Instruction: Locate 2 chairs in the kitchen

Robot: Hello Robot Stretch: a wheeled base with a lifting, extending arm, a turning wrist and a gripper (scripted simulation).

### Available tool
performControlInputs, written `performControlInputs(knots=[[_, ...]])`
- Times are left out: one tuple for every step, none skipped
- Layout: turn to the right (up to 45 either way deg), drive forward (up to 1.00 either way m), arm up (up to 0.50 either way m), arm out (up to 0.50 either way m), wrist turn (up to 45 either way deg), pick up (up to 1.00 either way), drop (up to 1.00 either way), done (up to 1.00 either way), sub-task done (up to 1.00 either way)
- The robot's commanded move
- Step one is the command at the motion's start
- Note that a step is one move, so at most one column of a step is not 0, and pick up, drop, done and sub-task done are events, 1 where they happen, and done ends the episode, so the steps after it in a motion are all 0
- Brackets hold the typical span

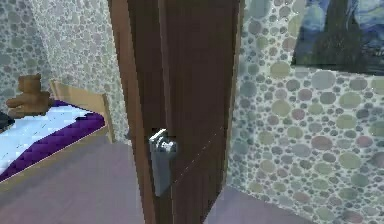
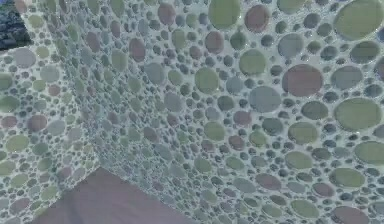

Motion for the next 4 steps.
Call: performControlInputs(knots=[[-45.0,0.0,0.0,0.0,0.0,0.0,0.0,0.0,0.0],[-45.0,0.0,0.0,0.0,0.0,0.0,0.0,0.0,0.0],[-45.0,0.0,0.0,0.0,0.0,0.0,0.0,0.0,0.0],[0.0,1.0,0.0,0.0,0.0,0.0,0.0,0.0,0.0]])
